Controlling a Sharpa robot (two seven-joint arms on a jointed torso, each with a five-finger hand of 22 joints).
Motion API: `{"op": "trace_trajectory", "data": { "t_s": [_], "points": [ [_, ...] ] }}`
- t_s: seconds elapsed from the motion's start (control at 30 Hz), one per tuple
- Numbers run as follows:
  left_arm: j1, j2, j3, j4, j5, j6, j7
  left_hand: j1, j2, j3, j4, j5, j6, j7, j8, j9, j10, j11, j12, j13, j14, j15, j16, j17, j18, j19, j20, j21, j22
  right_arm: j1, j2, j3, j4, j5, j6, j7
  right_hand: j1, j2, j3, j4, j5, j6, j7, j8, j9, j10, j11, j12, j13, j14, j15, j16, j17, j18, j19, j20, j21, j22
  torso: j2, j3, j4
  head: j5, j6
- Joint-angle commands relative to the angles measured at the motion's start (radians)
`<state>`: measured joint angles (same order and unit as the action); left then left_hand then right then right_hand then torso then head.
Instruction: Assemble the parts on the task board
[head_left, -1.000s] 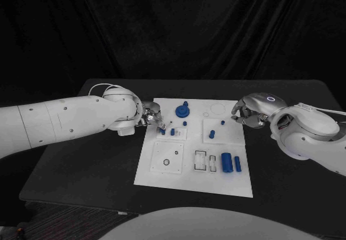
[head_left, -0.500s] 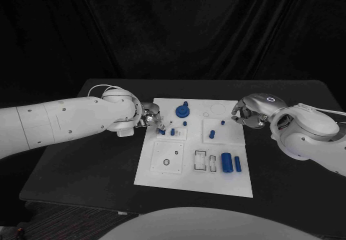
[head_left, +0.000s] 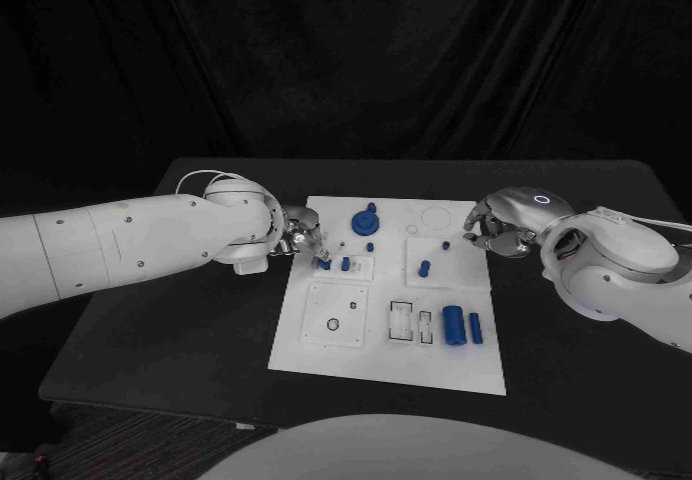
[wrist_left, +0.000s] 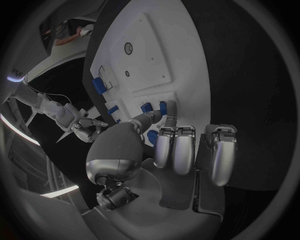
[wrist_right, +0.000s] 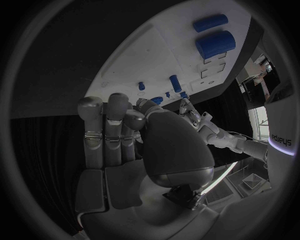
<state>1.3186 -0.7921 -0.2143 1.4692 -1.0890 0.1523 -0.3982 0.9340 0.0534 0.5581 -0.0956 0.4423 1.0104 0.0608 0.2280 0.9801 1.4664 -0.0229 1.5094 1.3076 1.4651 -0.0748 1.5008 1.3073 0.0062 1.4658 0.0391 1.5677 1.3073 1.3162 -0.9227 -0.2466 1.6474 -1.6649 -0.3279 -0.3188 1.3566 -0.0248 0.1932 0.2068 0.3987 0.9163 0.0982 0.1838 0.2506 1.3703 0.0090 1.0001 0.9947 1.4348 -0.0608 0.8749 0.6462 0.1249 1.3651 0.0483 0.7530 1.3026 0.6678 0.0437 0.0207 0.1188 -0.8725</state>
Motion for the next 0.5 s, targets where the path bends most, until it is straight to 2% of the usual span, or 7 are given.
{"op": "trace_trajectory", "data": {
  "t_s": [0.03,0.17,0.33,0.37,0.4,0.47,0.5],
  "points": [
    [-0.003,0.0,-0.001,0.001,0.004,0.02,0.003,-0.003,0.008,0.073,-0.069,0.003,-0.001,-0.009,0.002,0.003,0.064,-0.002,-0.005,0.227,0.085,-0.002,-0.006,0.228,-0.006,0.105,-0.004,0.003,0.263,-0.002,0.0,0.0,0.001,-0.005,0.008,-0.019,0.01,0.002,0.004,-0.001,0.008,0.005,0.002,-0.006,-0.002,-0.009,0.001,-0.007,-0.004,0.001,0.002,-0.005,-0.002,0.009,0.005,0.002,-0.009,-0.002,0.0,-0.0001,-0.0008,0.0,0.0],
    [-0.003,0.002,-0.001,0.001,0.004,0.023,0.003,-0.003,0.008,0.073,-0.07,-0.001,-0.001,-0.008,0.002,0.004,0.063,-0.002,-0.008,0.226,0.084,-0.002,-0.009,0.226,-0.006,0.105,-0.004,0.003,0.263,-0.003,0.0,0.0,0.001,-0.005,0.009,-0.019,0.01,0.002,0.004,-0.001,0.008,0.005,0.002,-0.006,-0.002,-0.009,0.001,-0.007,-0.004,0.001,0.002,-0.005,-0.002,0.009,0.005,0.002,-0.009,-0.002,0.001,0.0004,-0.0005,-0.001,0.0],
    [-0.003,0.005,-0.001,-0.001,0.004,0.025,0.003,-0.006,0.008,0.07,-0.069,-0.027,-0.004,-0.008,0.0,0.007,0.06,-0.001,-0.013,0.223,0.082,-0.001,-0.015,0.224,-0.006,0.105,-0.002,0.003,0.263,-0.003,0.0,0.0,0.001,-0.005,0.01,-0.019,0.01,0.002,0.004,-0.001,0.008,0.005,0.002,-0.006,-0.002,-0.009,0.001,-0.007,-0.004,0.001,0.002,-0.005,-0.002,0.009,0.005,0.002,-0.009,-0.002,0.001,0.0005,-0.0001,-0.002,0.0],
    [-0.003,0.005,-0.001,-0.001,0.004,0.027,0.003,-0.016,0.011,0.052,-0.056,-0.127,-0.011,-0.012,-0.007,0.008,0.059,0.001,-0.015,0.222,0.081,-0.002,-0.02,0.222,-0.006,0.105,0.0,0.003,0.263,-0.003,0.0,0.0,0.001,-0.005,0.01,-0.019,0.01,0.002,0.004,-0.001,0.008,0.005,0.002,-0.006,-0.002,-0.009,0.001,-0.007,-0.004,0.001,0.002,-0.005,-0.002,0.009,0.005,0.002,-0.009,-0.002,0.001,0.0005,-0.0003,-0.002,0.0],
    [-0.003,0.006,-0.001,-0.002,0.004,0.028,0.003,-0.017,0.01,0.048,-0.054,-0.136,-0.012,-0.009,-0.008,0.008,0.058,0.0,-0.017,0.221,0.08,0.0,-0.021,0.221,-0.006,0.105,-0.001,0.003,0.263,-0.003,0.0,0.0,0.001,-0.005,0.011,-0.019,0.01,0.002,0.004,-0.001,0.008,0.005,0.002,-0.006,-0.002,-0.009,0.001,-0.007,-0.004,0.001,0.002,-0.005,-0.002,0.009,0.005,0.002,-0.009,-0.002,0.001,0.0005,-0.0004,-0.002,0.0],
    [-0.003,0.007,-0.001,-0.003,0.004,0.03,0.003,-0.064,0.008,-0.032,0.018,-0.308,-0.026,-0.001,-0.046,-0.023,0.051,0.008,-0.026,0.217,0.075,0.008,-0.038,0.214,-0.006,0.105,0.006,0.003,0.263,-0.003,0.0,0.0,0.001,-0.005,0.011,-0.019,0.01,0.002,0.004,-0.001,0.008,0.005,0.002,-0.006,-0.002,-0.009,0.001,-0.007,-0.004,0.001,0.002,-0.005,-0.002,0.009,0.005,0.002,-0.009,-0.002,0.001,0.0004,-0.0005,-0.003,0.0],
    [-0.003,0.007,-0.001,-0.003,0.004,0.03,0.003,-0.068,0.008,-0.053,0.032,-0.327,-0.024,0.0,-0.055,-0.033,0.05,0.009,-0.027,0.217,0.074,0.008,-0.04,0.213,-0.006,0.105,0.008,0.003,0.263,-0.003,0.0,0.0,0.001,-0.005,0.011,-0.019,0.01,0.002,0.005,-0.002,0.008,0.005,0.003,-0.006,-0.002,-0.009,0.001,-0.007,-0.003,0.001,0.002,-0.005,-0.001,0.009,0.004,0.003,-0.011,-0.002,0.001,0.0005,-0.0005,-0.003,0.0]
  ]
}}
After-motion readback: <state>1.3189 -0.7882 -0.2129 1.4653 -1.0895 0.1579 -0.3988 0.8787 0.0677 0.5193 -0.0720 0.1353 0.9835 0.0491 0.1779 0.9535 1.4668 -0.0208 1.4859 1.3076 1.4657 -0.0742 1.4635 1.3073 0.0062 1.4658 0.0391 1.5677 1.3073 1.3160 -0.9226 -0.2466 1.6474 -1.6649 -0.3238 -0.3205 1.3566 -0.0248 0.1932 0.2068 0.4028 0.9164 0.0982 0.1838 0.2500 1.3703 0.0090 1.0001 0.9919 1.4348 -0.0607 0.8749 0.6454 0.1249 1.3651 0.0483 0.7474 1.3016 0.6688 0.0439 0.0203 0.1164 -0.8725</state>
